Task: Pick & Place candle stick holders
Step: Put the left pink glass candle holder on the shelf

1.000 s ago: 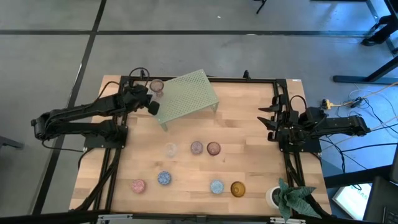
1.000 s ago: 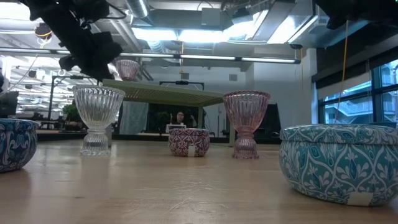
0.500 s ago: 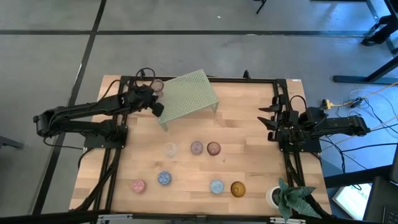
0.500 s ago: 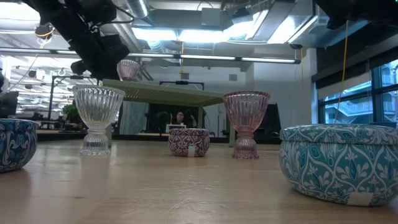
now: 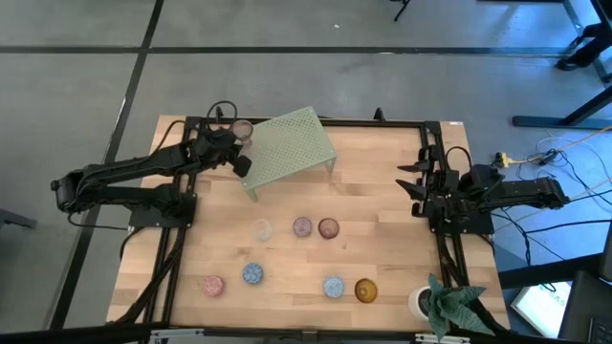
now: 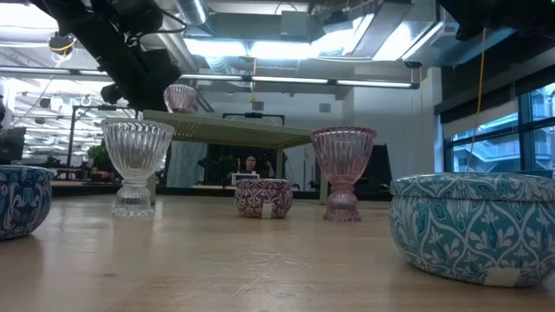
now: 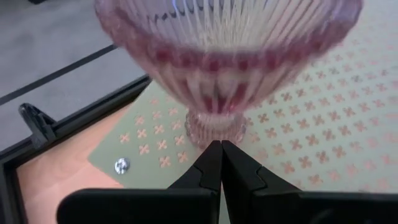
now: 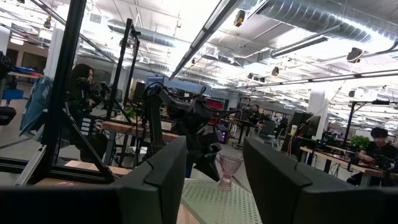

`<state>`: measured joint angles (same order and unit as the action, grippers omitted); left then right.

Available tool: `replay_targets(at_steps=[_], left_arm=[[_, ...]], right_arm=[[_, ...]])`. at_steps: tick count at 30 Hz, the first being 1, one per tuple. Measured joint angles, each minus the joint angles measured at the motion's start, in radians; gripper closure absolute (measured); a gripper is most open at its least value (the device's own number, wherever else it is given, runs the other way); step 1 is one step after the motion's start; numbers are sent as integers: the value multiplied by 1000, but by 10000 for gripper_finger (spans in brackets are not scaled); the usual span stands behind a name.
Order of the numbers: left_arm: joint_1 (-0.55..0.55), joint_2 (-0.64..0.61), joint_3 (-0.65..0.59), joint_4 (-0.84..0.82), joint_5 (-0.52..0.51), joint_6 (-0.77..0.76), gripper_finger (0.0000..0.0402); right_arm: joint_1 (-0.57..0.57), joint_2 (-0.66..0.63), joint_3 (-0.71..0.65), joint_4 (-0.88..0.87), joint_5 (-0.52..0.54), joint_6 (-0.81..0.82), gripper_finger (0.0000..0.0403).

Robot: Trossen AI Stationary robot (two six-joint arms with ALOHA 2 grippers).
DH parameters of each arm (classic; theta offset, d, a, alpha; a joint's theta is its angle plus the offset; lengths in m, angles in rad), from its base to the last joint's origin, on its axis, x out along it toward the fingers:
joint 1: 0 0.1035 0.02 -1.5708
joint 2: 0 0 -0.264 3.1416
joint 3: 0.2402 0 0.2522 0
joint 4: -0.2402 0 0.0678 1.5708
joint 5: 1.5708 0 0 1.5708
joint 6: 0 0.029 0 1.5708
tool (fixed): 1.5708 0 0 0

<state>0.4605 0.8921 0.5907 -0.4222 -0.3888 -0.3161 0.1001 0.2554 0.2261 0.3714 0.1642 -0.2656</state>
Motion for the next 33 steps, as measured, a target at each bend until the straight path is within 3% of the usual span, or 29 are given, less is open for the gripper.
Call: replay_targets(at_steps=[6, 24, 33], left_arm=[[0, 0, 0, 21, -26, 1, 400], [29, 111, 0, 150, 28, 49, 400], [30, 70, 0, 130, -47, 50, 400]], right_arm=[[0, 0, 0, -2, 0, 0, 238], [0, 0, 0, -1, 0, -4, 238], [0, 0, 0, -3, 0, -3, 238]])
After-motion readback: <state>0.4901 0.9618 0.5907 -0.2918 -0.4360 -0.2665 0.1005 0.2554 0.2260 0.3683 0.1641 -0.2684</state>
